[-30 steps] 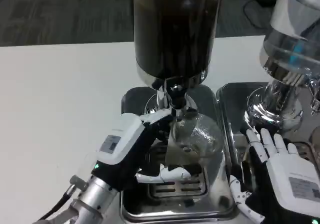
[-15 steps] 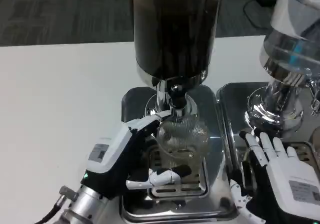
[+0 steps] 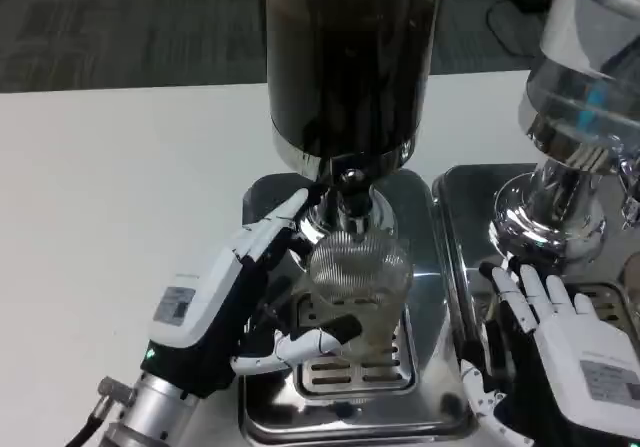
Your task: Grasp the cup under the faucet to collect the drink, then remove the cup.
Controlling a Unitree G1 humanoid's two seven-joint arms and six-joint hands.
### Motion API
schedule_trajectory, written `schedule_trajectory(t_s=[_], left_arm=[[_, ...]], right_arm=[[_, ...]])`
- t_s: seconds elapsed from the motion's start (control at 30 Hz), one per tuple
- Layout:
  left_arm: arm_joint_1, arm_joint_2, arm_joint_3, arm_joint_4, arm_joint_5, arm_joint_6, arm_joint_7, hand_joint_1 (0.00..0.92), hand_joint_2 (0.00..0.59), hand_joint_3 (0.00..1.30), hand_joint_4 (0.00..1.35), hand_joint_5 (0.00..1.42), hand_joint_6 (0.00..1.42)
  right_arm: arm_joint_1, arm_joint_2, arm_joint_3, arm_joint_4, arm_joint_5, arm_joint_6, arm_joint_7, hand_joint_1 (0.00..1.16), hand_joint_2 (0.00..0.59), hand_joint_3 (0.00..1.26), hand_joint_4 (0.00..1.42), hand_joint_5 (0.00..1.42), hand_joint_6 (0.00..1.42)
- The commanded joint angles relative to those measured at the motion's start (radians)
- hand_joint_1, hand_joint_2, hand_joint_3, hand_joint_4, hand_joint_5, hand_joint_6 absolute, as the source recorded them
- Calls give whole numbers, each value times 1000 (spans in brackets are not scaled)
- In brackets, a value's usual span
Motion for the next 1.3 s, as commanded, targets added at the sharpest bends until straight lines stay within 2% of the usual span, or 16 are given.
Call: schedule_trajectory(t_s=[0.03,0.23,0.33,0.5,0.57,0.63,0.73,0.8,0.87,0.97,1.13,1.3], left_arm=[[41,33,29,-27,-29,1,-3,181,82,73,120,439,317],[100,67,67,-101,-59,-4,-24,159,76,81,130,452,332],[156,88,111,-162,-97,-2,-54,144,74,100,139,456,336],[221,98,180,-244,-178,7,-133,132,74,84,134,442,280],[245,100,210,-285,-206,9,-164,96,69,84,104,389,226],[269,127,241,-359,-260,0,-237,67,66,19,23,303,159],[299,149,288,-457,-320,5,-335,78,72,0,0,224,101],[336,144,347,-553,-324,24,-339,11,93,0,0,253,100],[364,129,389,-621,-375,32,-370,0,101,0,0,248,94],[386,110,419,-676,-450,24,-424,0,121,0,0,204,67],[394,71,444,-733,-595,26,-530,0,134,15,0,263,120],[371,61,441,-779,-741,18,-673,0,136,28,0,223,115]], right_arm=[[-16,-14,-7,-1,7,-14,15,361,507,74,0,0,0],[-29,-38,-26,-9,17,-24,36,365,507,74,0,0,0],[-30,-48,-35,-27,13,-22,47,366,506,74,0,0,0],[-31,-59,-53,-36,12,-25,56,378,498,64,0,0,0],[-30,-67,-56,-39,10,-31,60,381,498,64,0,0,0],[-28,-71,-61,-37,18,-34,64,383,497,64,0,0,0],[-31,-71,-53,-32,5,-37,60,386,497,64,0,0,0],[-33,-74,-45,-37,-11,-40,61,410,497,64,0,0,0],[-39,-74,-51,-32,0,-41,70,418,497,63,0,0,0],[-45,-78,-61,-30,12,-42,78,426,497,49,0,0,0],[-43,-75,-61,-27,14,-44,77,431,497,45,0,0,0],[-35,-70,-62,-25,16,-45,66,434,497,39,0,0,0]])
